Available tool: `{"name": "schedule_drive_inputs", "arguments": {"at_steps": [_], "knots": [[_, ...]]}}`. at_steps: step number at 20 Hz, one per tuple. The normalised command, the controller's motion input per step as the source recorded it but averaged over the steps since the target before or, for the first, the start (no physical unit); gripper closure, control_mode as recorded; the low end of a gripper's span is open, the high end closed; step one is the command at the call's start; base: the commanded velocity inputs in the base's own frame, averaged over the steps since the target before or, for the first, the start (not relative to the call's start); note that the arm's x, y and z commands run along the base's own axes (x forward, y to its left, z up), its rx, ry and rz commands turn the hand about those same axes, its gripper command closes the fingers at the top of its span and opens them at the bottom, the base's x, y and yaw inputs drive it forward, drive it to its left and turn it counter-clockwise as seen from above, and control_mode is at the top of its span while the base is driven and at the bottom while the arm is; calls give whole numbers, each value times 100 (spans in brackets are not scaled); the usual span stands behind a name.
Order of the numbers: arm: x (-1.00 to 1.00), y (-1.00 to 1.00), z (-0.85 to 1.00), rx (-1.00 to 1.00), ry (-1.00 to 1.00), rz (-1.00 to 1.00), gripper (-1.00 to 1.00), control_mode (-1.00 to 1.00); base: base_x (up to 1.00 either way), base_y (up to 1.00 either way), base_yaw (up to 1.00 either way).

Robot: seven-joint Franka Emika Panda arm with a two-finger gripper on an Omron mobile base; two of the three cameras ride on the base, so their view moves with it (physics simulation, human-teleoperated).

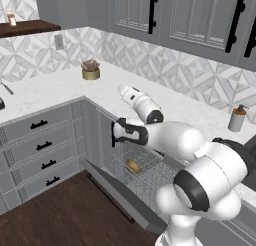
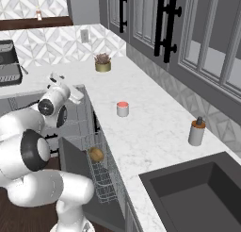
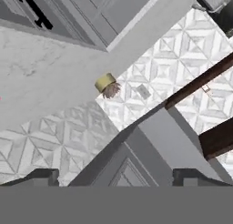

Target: Pick up the cup and bowl from the counter, place them in the dishwasher, and close the dishwasher door.

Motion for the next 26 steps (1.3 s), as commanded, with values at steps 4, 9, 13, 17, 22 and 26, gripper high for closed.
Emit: {"name": "schedule_drive_inputs", "arguments": {"at_steps": [4,9,13,17,22,26], "knots": [[-23,-5,93,-80,33,7,-100,-100,0,0,0],[-9,0,75,-62,69,13,-100,-100,0,0,0],[25,-22,-70,-12,58,29,-100,-100,0,0,0],[23,-6,-92,-15,35,20,-100,-100,0,0,0],[23,-5,-58,-23,18,7,-100,-100,0,0,0],[37,-40,-31,-12,20,0,-100,-100,0,0,0]]}}
